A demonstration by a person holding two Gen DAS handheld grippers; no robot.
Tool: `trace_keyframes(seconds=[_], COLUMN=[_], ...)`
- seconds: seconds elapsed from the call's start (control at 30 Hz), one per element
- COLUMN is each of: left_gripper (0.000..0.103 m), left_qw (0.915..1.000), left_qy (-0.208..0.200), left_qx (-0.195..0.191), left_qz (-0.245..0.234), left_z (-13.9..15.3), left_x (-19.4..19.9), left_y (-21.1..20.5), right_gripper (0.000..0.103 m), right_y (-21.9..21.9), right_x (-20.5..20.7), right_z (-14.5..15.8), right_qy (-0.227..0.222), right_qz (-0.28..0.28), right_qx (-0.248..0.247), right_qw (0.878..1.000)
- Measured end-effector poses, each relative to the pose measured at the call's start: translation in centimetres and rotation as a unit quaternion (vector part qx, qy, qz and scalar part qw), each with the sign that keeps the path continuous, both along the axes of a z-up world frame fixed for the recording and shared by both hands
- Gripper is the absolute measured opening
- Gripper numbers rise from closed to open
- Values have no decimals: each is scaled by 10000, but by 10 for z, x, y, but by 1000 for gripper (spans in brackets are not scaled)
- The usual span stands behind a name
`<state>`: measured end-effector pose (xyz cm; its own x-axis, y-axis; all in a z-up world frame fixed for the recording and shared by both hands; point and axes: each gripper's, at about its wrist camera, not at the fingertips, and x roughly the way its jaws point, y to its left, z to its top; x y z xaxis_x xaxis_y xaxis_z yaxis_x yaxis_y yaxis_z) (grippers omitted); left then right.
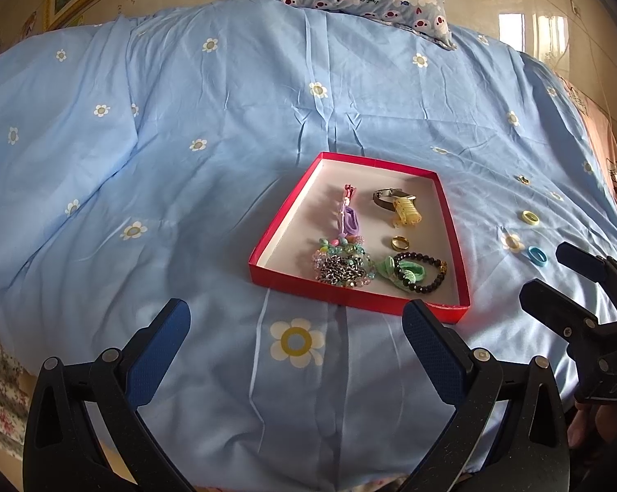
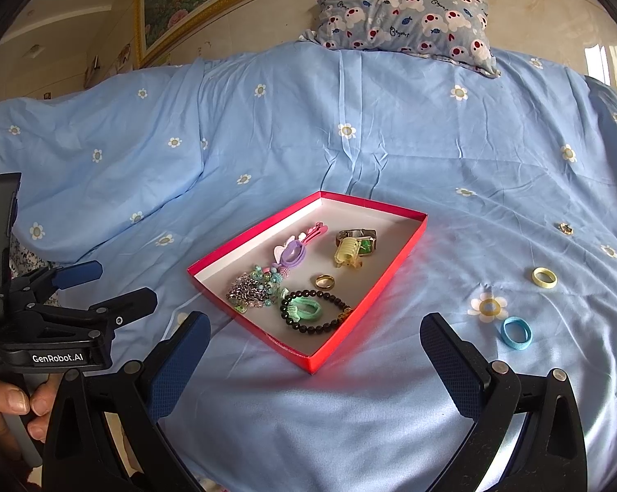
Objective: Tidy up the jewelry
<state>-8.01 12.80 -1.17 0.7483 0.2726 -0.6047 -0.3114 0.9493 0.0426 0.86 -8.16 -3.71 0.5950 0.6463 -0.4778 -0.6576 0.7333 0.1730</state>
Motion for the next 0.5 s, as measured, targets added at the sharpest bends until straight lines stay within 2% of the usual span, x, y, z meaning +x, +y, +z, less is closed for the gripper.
trace_keyframes(seconds=[0.5], left_gripper=[103], left_qw=[10000], left_qy=[-2], left_qx=[-7], left_qz=[5], left_z=[0], left_x=[0], left_y=[-1], right_gripper=[103], right_y=[3], right_x=[0], right_z=[-2], right_qy=[8], right_qz=[24], right_qx=[-10], right_qw=[10000])
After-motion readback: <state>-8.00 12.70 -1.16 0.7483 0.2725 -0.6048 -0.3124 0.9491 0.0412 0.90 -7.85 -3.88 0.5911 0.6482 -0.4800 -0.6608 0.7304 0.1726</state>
